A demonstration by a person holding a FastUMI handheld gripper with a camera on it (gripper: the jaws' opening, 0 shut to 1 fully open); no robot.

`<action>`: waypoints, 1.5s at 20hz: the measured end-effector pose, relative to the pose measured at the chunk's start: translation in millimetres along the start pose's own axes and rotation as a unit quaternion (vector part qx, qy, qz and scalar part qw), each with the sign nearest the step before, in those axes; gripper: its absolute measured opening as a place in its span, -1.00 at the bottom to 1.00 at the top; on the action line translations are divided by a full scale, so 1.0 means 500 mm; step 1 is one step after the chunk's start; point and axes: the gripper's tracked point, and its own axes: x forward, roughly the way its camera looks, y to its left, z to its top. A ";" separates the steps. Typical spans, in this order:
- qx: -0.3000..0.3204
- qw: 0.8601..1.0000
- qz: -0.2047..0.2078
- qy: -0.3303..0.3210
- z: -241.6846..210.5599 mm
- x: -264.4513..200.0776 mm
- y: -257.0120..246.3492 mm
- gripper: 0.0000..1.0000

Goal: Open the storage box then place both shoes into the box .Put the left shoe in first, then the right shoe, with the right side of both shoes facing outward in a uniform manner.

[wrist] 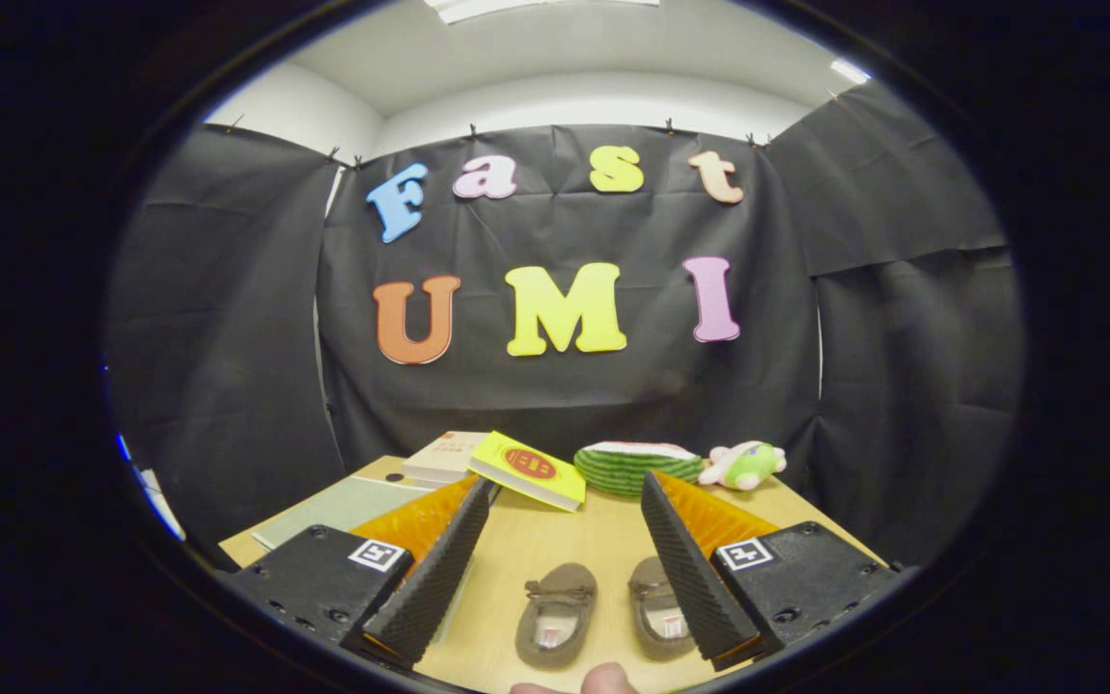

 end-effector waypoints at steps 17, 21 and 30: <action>0.166 0.956 0.196 0.143 -0.141 0.068 0.111 1.00; 0.179 0.934 0.242 0.190 -0.190 0.082 0.157 0.99; 0.282 0.861 0.295 0.302 -0.291 0.137 0.231 0.90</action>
